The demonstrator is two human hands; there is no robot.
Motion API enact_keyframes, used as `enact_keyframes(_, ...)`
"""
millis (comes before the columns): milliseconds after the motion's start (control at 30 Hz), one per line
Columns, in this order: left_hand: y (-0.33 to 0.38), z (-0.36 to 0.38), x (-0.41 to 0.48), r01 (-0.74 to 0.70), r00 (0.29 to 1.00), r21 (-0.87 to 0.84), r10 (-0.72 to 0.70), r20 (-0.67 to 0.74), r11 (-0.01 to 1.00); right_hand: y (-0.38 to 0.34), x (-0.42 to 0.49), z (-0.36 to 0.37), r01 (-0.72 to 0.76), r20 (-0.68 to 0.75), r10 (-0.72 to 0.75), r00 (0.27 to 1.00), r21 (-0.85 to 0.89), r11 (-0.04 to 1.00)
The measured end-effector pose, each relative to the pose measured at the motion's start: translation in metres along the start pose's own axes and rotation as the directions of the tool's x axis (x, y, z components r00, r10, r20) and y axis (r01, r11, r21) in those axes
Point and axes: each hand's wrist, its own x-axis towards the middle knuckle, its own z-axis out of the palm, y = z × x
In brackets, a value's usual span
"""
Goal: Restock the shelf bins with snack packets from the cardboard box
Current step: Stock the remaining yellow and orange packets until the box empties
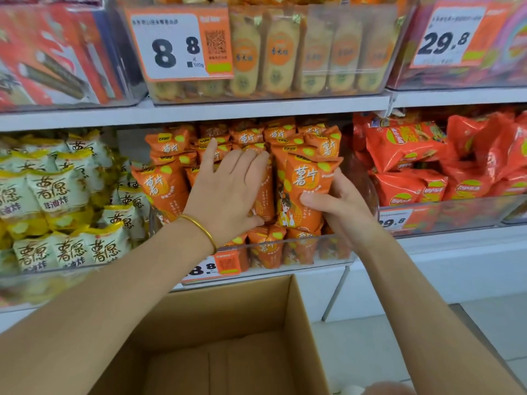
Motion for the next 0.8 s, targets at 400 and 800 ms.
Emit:
enact_keyframes(400,0.015,-0.006,0.004,-0.029,0.995,-0.086,0.021,-0.093,0.996,-0.011,-0.007,-0.014,-0.064,0.061,0.074,0.995,-0.146,0.987)
enact_keyframes(800,0.027,-0.007,0.010,-0.004,0.994,-0.063,-0.003,-0.111,0.998,-0.038,-0.008,-0.050,0.014,-0.186,-0.031,0.982,-0.091,0.996)
